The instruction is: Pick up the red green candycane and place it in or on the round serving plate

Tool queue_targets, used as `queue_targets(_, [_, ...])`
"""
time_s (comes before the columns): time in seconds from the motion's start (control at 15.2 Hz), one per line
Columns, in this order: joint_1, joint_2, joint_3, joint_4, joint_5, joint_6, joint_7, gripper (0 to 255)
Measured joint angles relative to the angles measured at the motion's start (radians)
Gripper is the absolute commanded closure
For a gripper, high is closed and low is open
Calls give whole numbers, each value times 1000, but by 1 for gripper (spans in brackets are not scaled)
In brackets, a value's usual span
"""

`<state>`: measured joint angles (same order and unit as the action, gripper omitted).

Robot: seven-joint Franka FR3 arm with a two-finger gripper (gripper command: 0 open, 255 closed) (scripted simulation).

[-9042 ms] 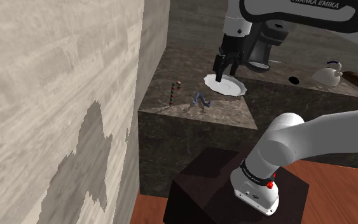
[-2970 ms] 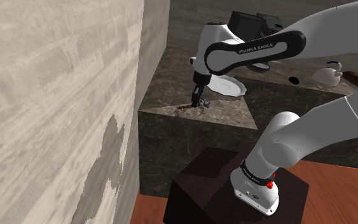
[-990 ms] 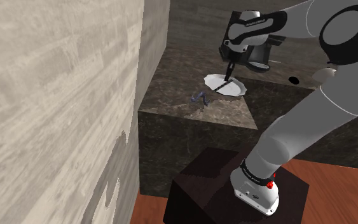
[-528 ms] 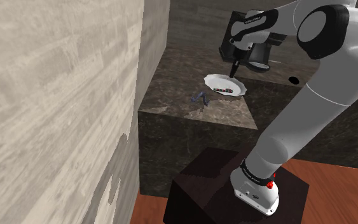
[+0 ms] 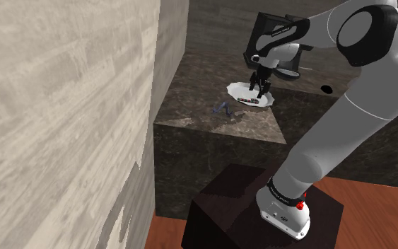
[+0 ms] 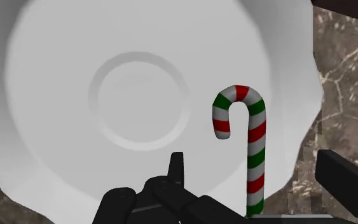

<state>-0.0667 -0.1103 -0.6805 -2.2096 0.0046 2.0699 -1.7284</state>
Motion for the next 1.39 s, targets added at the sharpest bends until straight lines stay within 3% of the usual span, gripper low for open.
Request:
queue_targets(0.73, [5, 37, -6, -45, 29, 73, -37, 0])
queue_targets(0.79, [5, 37, -6, -45, 29, 73, -37, 255])
queue_targets(1.39, [5, 37, -6, -45, 29, 73, -37, 255])
